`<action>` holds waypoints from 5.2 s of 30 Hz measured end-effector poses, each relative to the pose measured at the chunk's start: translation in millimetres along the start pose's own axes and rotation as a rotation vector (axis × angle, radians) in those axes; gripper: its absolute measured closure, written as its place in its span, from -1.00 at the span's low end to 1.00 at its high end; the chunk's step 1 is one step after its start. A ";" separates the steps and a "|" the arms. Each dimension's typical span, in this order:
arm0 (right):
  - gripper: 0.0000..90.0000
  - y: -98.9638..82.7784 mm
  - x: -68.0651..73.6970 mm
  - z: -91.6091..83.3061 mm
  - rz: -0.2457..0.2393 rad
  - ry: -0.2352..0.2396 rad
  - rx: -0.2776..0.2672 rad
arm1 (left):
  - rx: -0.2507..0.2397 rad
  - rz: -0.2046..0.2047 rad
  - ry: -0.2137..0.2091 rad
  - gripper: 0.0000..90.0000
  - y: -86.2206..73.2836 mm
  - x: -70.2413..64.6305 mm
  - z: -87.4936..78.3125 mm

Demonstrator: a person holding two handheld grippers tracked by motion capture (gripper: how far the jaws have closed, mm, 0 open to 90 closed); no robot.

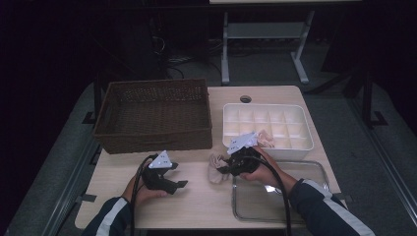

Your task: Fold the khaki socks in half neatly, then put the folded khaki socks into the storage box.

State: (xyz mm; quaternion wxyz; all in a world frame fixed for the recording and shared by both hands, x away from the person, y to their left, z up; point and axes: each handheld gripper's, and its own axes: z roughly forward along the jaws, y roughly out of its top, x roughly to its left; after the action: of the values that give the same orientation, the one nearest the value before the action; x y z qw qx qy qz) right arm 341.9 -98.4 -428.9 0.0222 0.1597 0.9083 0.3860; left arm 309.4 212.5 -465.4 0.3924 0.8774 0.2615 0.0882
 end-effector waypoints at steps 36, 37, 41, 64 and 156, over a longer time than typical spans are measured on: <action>0.64 -15.5 10.0 -71.1 0.090 -0.176 -0.075 | 0.005 0.042 0.016 -0.58 -15.5 25.9 -4.0; 0.64 -16.2 9.3 -73.4 0.092 -0.177 -0.080 | 0.003 0.042 0.017 -0.58 -15.6 25.9 -3.8; 0.64 -20.3 5.3 -86.4 0.105 -0.201 -0.092 | 0.006 0.042 0.016 -0.58 -15.5 25.9 -4.0; 0.64 -54.4 -40.8 -171.0 0.238 -0.456 -0.145 | 0.006 0.044 0.019 -0.58 -15.2 26.1 -3.4; 0.56 -59.9 -110.2 -127.1 0.371 -0.422 0.123 | 0.010 0.048 0.023 -0.58 -13.8 26.8 -2.2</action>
State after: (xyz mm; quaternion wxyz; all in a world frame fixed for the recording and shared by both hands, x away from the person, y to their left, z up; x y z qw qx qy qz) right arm 409.2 -259.5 -391.4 0.1302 0.4011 0.8604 0.2860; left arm 325.9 235.7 -475.4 0.3830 0.8842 0.2453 0.1063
